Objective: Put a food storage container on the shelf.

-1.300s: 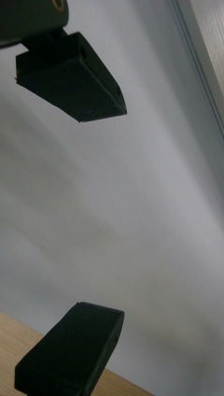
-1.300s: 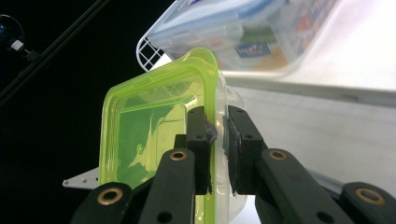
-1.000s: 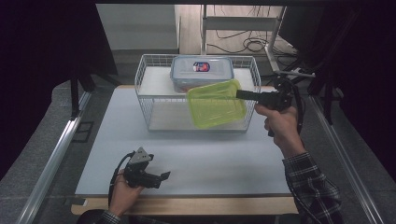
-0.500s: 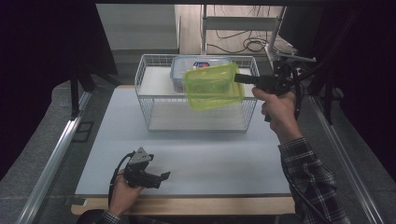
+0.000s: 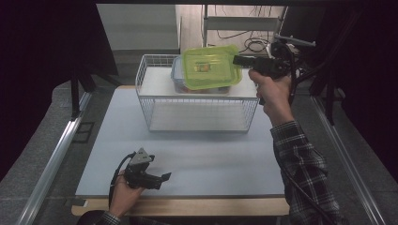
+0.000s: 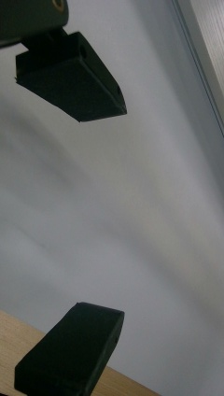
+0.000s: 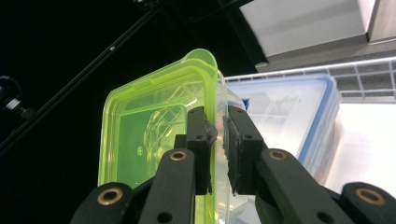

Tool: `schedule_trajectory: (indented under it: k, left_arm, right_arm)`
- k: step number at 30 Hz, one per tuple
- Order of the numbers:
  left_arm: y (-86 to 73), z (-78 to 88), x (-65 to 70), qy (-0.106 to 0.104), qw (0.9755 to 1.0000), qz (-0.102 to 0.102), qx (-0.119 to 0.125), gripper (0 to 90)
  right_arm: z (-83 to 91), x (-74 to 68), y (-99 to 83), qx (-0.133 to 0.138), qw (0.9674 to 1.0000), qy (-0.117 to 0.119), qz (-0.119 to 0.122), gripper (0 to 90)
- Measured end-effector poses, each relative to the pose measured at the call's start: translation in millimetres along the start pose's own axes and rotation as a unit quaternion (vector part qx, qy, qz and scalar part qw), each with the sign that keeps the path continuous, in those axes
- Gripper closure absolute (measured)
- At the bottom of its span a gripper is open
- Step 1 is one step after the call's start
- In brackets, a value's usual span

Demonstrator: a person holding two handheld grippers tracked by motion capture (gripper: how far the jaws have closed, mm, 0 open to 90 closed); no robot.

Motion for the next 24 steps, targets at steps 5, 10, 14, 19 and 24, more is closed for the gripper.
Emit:
schedule_trajectory:
  k: [5,10,14,19,24]
  left_arm:
    - [-0.2,-0.3,0.4,-0.001,1.0,-0.001,-0.001,4.4]
    - [-0.3,-0.3,0.9,-0.003,1.0,-0.001,-0.001,4.4]
    - [-0.5,-0.6,1.4,-0.003,1.0,-0.003,-0.002,4.4]
    - [-0.8,-1.0,2.0,-0.005,1.0,-0.003,-0.003,4.4]
    - [-1.1,-2.2,3.3,-0.006,1.0,-0.005,-0.005,4.4]
  right_arm:
    - [-9.7,3.2,8.7,0.012,0.9998,-0.016,-0.002,80.4]
    - [-20.3,5.8,13.5,0.017,0.9993,-0.033,-0.001,80.4]
    - [-27.8,8.6,13.7,0.017,0.9989,-0.043,-0.006,80.3]
    - [-33.7,10.0,11.4,0.015,0.9985,-0.052,-0.008,80.0]
    - [-34.3,11.4,9.1,0.012,0.9981,-0.059,-0.011,78.6]
Point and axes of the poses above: each handheld gripper's, and its own axes: z roughly backward along the jaws, y roughly out of its top, x roughly to its right, the point moved 8 cm from there along -z, roughly forward along the jaws, and after that the axes turned 5 degrees about y, right-handed, at the moved point
